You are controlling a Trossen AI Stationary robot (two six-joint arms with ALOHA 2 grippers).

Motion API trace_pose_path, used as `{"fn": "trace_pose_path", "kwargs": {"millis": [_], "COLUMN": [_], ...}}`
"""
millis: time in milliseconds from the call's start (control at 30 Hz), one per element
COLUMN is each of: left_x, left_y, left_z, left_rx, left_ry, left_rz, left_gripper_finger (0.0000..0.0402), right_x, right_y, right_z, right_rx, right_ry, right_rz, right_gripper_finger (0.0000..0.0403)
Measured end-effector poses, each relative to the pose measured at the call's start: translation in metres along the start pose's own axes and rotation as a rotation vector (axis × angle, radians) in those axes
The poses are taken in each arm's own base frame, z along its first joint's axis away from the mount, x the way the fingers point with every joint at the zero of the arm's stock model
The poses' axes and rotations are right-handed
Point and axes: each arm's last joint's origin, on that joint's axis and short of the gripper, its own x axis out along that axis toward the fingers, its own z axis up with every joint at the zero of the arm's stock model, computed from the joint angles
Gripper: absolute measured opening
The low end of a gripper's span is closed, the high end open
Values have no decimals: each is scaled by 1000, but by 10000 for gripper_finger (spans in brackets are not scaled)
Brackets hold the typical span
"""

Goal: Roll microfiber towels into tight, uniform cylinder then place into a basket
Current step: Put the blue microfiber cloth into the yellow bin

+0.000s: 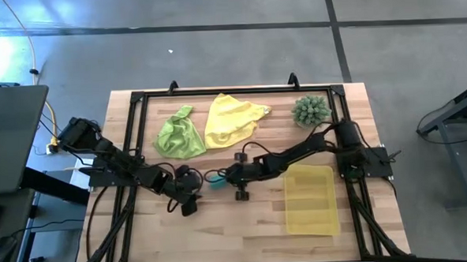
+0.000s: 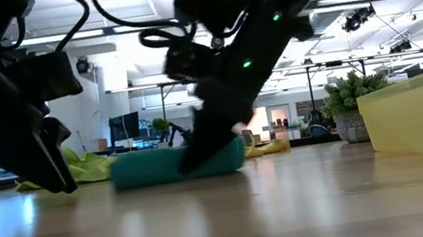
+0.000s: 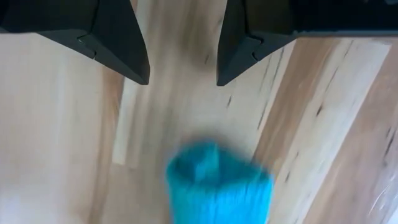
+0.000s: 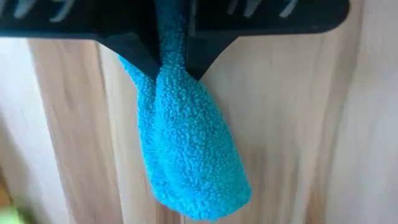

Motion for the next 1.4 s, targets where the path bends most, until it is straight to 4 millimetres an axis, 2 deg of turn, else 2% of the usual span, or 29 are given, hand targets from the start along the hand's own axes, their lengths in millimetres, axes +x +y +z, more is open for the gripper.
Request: {"fn": "trace_pose_path", "kwargs": {"millis": [100,300,400,600,767,900,1000,1167,1400], "left_x": [-1,-1,-2,-2,-2,-2,-2,-2,-3], "left_y": [0,-2,-2,-2,-2,-2,-3,-5,-6], "left_z": [-2,-3,-2,-1,1,2,4,6,8], "left_rx": [-17,-31,-57,-75,-79,-85,-93,-101,-90], "left_ry": [10,0,-14,-43,-65,-92,-113,-130,-143], "left_rz": [11,11,19,45,53,62,52,37,24], "left_gripper_finger": [176,176,176,176,176,176,176,176,176], "right_x": [-29,-106,-141,-199,-228,-238,-235,-214,-173], "right_y": [-4,-4,9,44,69,83,88,84,81], "right_z": [3,6,2,-25,-54,-72,-82,-122,-154], "right_rx": [-7,71,139,205,237,204,193,224,250], "right_ry": [65,166,193,269,391,438,404,485,462], "right_rz": [-12,-70,-75,-173,-251,-353,-399,-461,-312], "right_gripper_finger": [5,6,6,6,5,5,5,5,5]}}
